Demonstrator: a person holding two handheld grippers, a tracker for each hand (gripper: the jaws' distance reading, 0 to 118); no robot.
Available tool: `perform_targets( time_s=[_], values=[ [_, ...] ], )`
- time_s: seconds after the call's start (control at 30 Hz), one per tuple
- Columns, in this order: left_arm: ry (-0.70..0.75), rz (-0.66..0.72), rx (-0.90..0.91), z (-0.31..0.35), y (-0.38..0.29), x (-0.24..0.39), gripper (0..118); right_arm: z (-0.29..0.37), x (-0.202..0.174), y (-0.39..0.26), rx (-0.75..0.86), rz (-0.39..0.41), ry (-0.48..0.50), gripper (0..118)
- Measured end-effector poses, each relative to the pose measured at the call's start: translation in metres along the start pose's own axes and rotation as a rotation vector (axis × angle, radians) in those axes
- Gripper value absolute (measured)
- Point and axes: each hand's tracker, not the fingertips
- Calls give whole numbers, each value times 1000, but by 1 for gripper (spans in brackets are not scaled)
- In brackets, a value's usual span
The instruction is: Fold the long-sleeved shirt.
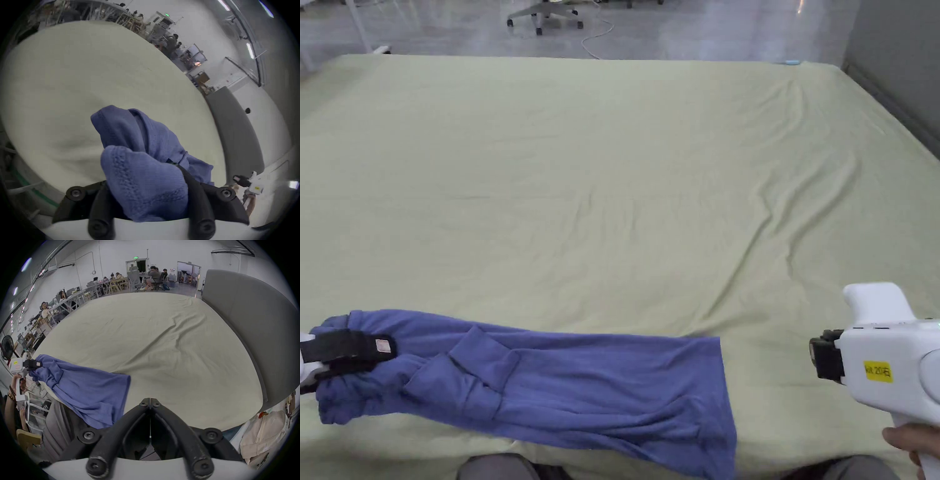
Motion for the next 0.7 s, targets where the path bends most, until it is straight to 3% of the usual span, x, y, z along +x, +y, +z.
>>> perform_targets(
  time_s=[0.23,0.37,0.5,0.57,0.63,0.67,0.7],
  values=[
    [-98,-215,-75,-10,-28,140,25,-1,-5,0,-2,15,6,0],
    [3,-405,-141,-58,-54,213,25,3,-1,-5,11,12,10,0],
    [-5,-429,-279,-118,-94,260,25,5,5,-12,14,-3,5,0],
    [61,-480,-331,-154,-114,273,45,7,10,-16,16,-21,3,0],
    [-4,-448,-453,-174,-134,278,99,9,16,-21,18,-34,9,0],
    [-95,-410,-484,-179,-141,282,114,10,18,-23,16,-37,8,0],
    [-155,-367,-482,-183,-147,285,118,10,20,-24,15,-40,6,0]
  ],
)
